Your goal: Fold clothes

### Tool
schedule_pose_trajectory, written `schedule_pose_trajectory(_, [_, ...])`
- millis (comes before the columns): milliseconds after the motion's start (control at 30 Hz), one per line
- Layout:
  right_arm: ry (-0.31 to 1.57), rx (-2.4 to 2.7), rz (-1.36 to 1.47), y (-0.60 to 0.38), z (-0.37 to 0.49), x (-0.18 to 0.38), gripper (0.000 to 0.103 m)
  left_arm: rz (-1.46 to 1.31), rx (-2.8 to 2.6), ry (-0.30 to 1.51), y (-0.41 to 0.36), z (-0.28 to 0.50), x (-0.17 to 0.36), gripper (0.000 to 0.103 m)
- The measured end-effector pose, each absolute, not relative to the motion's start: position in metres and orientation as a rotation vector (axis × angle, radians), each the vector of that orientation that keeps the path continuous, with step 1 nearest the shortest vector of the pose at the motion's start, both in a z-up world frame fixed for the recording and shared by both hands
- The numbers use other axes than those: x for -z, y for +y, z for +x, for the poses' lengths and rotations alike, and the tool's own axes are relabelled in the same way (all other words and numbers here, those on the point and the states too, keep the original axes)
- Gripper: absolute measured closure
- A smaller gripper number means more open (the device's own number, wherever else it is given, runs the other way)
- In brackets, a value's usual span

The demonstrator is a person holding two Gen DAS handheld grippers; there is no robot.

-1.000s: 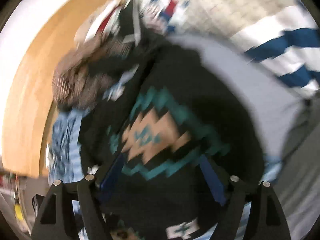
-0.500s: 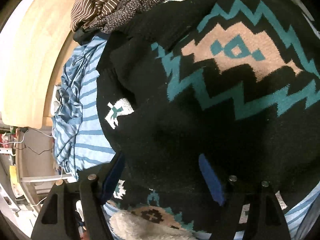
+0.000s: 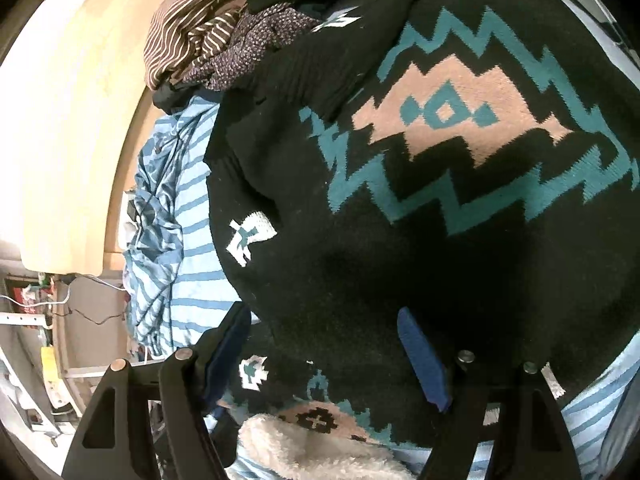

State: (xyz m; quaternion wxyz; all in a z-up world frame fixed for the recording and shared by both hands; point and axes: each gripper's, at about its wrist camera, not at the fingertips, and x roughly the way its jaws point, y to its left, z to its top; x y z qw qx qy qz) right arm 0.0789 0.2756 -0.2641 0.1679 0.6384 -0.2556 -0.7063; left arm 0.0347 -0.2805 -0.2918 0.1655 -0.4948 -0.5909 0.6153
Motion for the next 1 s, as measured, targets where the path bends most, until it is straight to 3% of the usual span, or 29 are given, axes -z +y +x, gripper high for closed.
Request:
schedule_pose_trajectory(267, [-0.855, 2.049, 1.757, 0.302, 0.085, 0.242, 0.023, -1.251, -1.786, -1.564, -0.273, 0.04, 0.227, 0.097])
schedule_pose_trajectory(533, [-1.05, 1.874, 1.816, 0.281, 0.094, 0.247, 0.022, -1.264, -1.764, -1.615, -0.331, 0.106, 0.206, 0.097])
schedule_pose_trajectory(800, [-1.158, 1.835, 2.005, 0.295, 0.103, 0.286, 0.022, -1.865, -1.686, -1.558, -0.331, 0.17, 0.293, 0.097])
schedule_pose_trajectory(1000, [-1.192, 1.796, 2.045, 0.301, 0.096, 0.303, 0.022, -2.031, -1.692, -1.534, -0.329, 0.186, 0.299, 0.097])
